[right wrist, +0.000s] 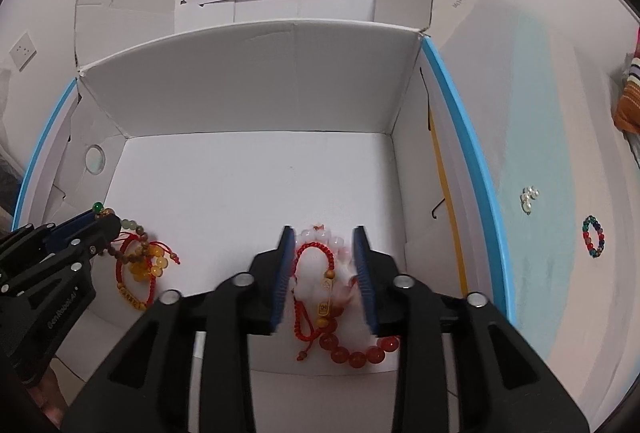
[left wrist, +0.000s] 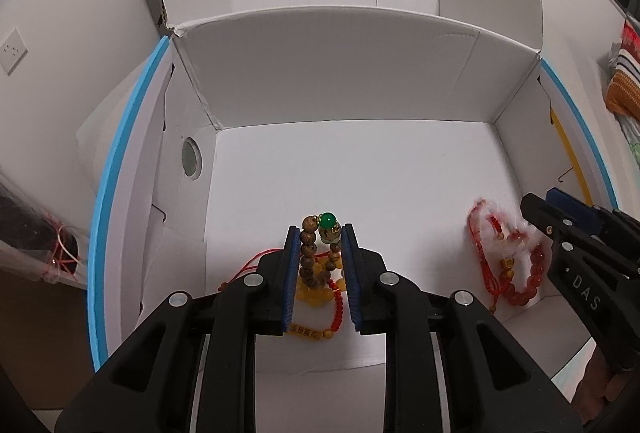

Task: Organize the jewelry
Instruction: 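Open both tools to drop the bracelets into the box, then move both tools back over the multicolour bracelet and pearl charms on the bed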

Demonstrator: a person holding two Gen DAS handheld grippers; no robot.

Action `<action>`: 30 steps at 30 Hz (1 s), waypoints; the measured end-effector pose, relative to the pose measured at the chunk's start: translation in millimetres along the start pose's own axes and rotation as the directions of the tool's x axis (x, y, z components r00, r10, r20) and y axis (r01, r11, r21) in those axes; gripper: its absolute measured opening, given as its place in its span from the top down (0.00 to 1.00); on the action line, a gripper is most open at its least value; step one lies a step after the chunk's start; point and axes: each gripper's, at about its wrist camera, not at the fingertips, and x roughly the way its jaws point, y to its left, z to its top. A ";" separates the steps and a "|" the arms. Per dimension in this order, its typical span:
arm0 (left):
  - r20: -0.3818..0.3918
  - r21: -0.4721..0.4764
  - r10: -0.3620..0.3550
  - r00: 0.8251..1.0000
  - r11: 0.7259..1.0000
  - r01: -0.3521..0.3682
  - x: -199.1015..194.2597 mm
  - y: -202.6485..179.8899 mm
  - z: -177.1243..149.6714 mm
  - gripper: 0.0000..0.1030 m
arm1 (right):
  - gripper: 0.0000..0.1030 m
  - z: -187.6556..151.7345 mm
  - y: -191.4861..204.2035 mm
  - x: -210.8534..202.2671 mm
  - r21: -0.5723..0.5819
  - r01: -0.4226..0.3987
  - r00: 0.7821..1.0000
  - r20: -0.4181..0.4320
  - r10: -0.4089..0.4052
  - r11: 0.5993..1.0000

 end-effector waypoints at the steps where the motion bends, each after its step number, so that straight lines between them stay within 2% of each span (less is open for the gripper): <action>1: 0.001 0.001 0.000 1.000 1.000 0.000 0.0 -1.0 0.9 0.76 | 0.57 0.1 0.2 -2.1 0.002 0.002 1.000 0.007 -0.002 1.000; 2: 0.007 -0.004 0.001 1.000 1.000 -0.001 -2.0 -0.4 0.9 0.68 | 0.51 0.4 0.0 -4.1 0.008 -0.004 1.000 0.014 0.004 1.000; 5: 0.037 -0.023 0.009 0.999 1.000 -0.009 -11.6 1.5 1.7 0.50 | 0.44 1.9 0.3 -14.1 0.006 -0.014 0.999 0.038 0.014 1.000; 6: 0.048 -0.028 0.005 0.999 1.000 -0.003 -15.1 2.0 2.1 0.43 | 0.38 1.5 -1.1 -18.0 0.006 -0.018 0.999 0.048 0.017 1.000; 10: 0.085 -0.032 -0.006 0.996 0.999 0.009 -27.7 -1.3 4.0 0.31 | 0.22 2.4 -5.8 -38.8 0.017 -0.017 0.995 0.103 0.015 1.000; 13: 0.111 -0.024 0.001 0.994 1.000 0.002 -35.6 -7.6 5.3 0.25 | 0.10 1.8 -15.9 -52.2 0.040 0.017 0.989 0.146 -0.022 0.999; 15: 0.136 -0.020 -0.009 0.991 1.000 0.011 -42.8 -13.0 6.1 0.16 | 0.08 1.1 -23.6 -59.6 0.057 0.034 0.985 0.167 -0.043 0.998; 18: 0.161 -0.012 -0.019 0.987 1.000 0.021 -51.6 -22.4 6.6 0.08 | 0.07 -0.1 -37.0 -67.4 0.078 0.047 0.981 0.182 -0.061 0.996; 30: 0.205 0.077 -0.084 0.975 0.995 0.070 -72.9 -87.4 11.0 0.05 | 0.07 -15.1 -100.8 -100.0 0.167 0.088 0.967 0.222 -0.125 0.982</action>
